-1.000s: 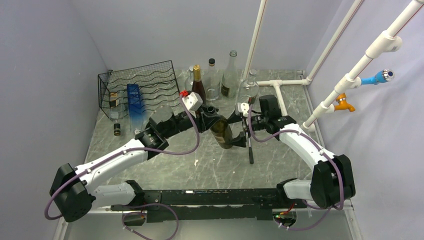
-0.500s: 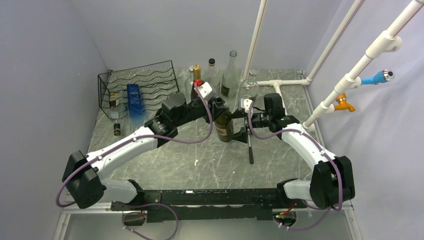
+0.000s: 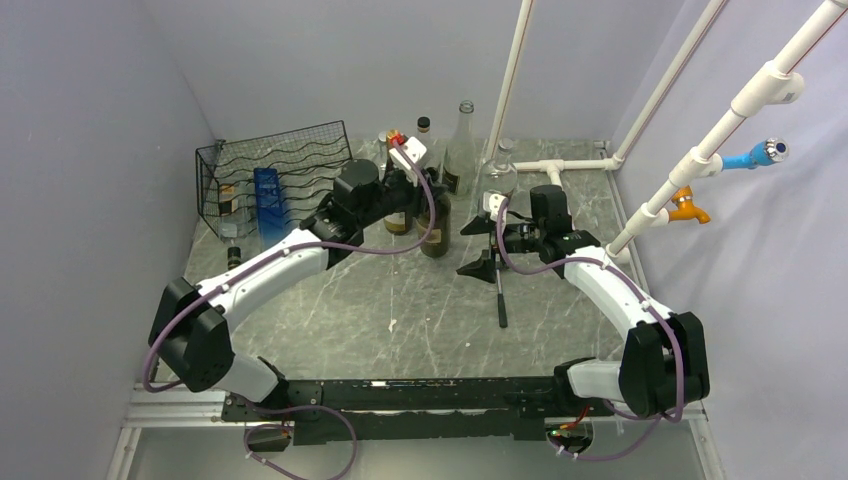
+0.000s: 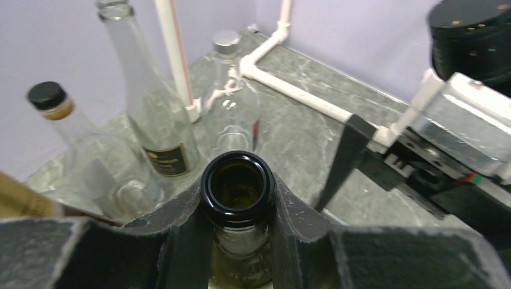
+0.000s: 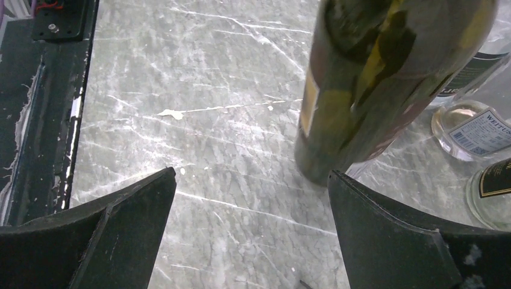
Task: Take the wine bottle off the wine rack
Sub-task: Place the wine bottle at the center of the board.
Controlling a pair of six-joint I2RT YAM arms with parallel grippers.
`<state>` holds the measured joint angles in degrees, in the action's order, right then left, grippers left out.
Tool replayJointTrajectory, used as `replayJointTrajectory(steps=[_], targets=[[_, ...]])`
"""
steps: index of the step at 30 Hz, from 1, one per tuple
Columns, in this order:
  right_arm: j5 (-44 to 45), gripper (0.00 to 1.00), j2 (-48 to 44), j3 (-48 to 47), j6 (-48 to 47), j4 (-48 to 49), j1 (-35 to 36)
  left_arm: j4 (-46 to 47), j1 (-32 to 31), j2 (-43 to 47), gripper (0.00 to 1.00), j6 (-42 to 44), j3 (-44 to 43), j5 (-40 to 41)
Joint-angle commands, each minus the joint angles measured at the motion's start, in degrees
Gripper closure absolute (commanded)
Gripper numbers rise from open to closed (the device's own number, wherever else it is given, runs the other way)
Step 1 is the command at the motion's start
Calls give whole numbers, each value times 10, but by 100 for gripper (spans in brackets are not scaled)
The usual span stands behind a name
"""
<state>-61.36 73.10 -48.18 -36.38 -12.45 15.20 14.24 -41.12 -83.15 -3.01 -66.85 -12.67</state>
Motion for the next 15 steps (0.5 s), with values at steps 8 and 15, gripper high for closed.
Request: replayJointTrajectory(steps=[8,15], targets=[[-22,0,2,-14,14,5,-3,84,14,-21,100,23,-80,39],[-24,0,2,-14,9,2,-6,78,19,-57,100,23,-115,67]])
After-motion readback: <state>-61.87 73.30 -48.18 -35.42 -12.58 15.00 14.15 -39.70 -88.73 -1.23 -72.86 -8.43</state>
